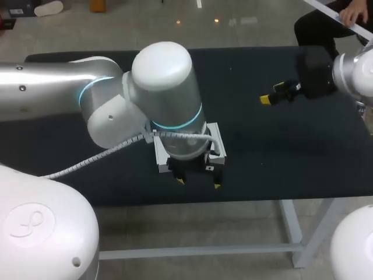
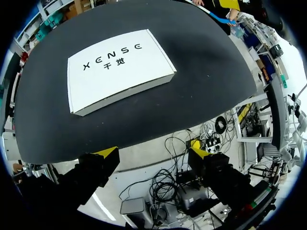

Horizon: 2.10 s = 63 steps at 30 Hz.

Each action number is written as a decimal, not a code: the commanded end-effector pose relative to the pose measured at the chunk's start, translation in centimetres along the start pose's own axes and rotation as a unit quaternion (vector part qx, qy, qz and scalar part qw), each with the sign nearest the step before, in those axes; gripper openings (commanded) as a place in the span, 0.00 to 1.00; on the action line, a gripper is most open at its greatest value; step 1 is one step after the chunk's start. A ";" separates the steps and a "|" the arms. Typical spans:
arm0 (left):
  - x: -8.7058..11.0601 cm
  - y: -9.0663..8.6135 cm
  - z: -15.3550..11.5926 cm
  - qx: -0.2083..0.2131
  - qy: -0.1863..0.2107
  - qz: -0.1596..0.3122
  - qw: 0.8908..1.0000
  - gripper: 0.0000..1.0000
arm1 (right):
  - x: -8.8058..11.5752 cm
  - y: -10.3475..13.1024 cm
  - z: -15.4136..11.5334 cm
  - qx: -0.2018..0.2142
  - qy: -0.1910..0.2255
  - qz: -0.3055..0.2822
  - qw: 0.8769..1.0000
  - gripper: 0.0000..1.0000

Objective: Assemble the packaging by folding the flat box into shape, placing the metal phone stand inside, and closing the box properly

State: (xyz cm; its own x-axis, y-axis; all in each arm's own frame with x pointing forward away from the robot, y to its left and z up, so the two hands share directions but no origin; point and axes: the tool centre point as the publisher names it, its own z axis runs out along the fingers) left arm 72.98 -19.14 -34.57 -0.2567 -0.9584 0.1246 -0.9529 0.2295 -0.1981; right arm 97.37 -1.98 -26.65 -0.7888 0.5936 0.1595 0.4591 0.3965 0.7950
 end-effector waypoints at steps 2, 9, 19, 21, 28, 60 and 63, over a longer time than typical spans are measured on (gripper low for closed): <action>0.3 -0.7 1.5 0.010 -0.034 -0.022 0.999 1.00 | -0.3 -0.6 -0.3 -0.100 -0.040 -0.165 0.980 1.00; -0.5 -2.6 3.5 0.006 -0.042 -0.046 0.998 1.00 | -1.6 -0.3 -0.1 -0.088 -0.055 -0.214 0.971 1.00; -1.2 -4.1 4.8 0.001 -0.048 -0.070 0.996 1.00 | -4.2 -0.6 -0.7 -0.111 -0.078 -0.226 0.965 1.00; -1.3 -4.4 5.0 0.003 -0.049 -0.075 0.996 1.00 | -4.8 -0.7 -0.6 -0.122 -0.080 -0.217 0.965 1.00; -2.1 -5.9 5.7 -0.005 -0.046 -0.086 0.995 1.00 | -5.9 -0.6 -0.1 -0.137 -0.090 -0.210 0.964 1.00; -6.3 -12.2 7.2 -0.016 -0.061 -0.107 0.992 1.00 | -6.8 -0.6 0.6 -0.159 -0.105 -0.196 0.962 1.00; -6.7 -13.0 7.3 -0.016 -0.061 -0.105 0.993 1.00 | -6.8 -0.6 0.6 -0.159 -0.105 -0.196 0.962 1.00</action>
State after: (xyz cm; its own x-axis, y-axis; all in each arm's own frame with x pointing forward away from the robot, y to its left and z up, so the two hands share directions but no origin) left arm 87.40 -16.71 -39.77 -0.0324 -0.9983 0.0478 -0.9864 0.0242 -0.1629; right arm 102.86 -5.74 -28.44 -0.7612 0.5833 -0.2832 -0.0237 0.4115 0.9111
